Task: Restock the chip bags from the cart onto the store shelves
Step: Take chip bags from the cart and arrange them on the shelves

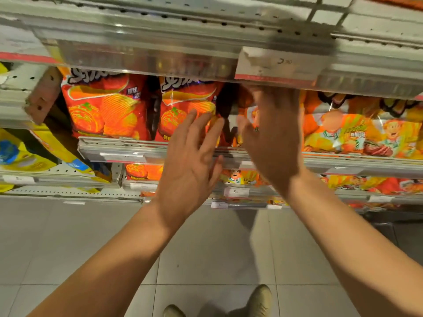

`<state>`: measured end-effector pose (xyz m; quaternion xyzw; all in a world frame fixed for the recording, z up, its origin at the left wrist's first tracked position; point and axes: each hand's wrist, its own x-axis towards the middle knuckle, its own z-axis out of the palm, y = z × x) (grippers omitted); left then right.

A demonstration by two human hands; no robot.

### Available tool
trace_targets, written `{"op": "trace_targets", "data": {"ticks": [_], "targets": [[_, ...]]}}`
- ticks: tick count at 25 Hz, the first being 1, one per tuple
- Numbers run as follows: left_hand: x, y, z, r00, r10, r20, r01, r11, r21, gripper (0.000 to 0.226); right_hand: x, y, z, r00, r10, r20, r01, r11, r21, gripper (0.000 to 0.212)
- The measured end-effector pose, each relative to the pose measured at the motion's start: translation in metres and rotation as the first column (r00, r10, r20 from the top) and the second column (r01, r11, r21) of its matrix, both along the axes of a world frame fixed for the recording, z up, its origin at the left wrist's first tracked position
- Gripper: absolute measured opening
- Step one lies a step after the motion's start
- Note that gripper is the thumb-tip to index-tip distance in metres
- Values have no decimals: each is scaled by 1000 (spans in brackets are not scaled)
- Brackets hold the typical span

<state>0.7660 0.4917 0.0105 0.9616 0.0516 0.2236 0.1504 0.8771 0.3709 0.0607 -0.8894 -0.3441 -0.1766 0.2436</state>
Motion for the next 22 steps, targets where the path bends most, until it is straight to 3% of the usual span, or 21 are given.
{"op": "trace_targets", "data": {"ticks": [2, 4, 7, 10, 13, 17, 22], "targets": [[15, -3, -3, 991, 20, -129, -11, 997, 70, 64, 19, -23, 2, 993, -77, 92, 95, 972, -214, 63], [22, -5, -10, 961, 78, -267, -41, 989, 143, 72, 43, -34, -6, 988, -153, -1, 135, 876, -464, 79], [22, -11, -17, 943, 63, -326, -3, 983, 183, 80, 58, -37, -20, 990, -132, -41, 90, 839, -537, 91], [27, -15, -14, 908, 75, -413, 21, 974, 224, 85, 57, -34, -25, 999, -39, -10, 30, 883, -469, 89], [28, -17, -9, 889, 76, -452, 35, 972, 232, 86, 52, -33, -20, 976, -158, -148, 65, 867, -493, 100], [11, -45, 10, 952, -87, -292, 97, 995, 19, 77, 18, -87, -17, 992, -28, -120, 7, 985, -172, 95], [27, -138, 58, 898, -241, -368, 238, 970, -54, 70, -15, -239, -6, 911, -96, -401, 128, 990, 53, 85]]}}
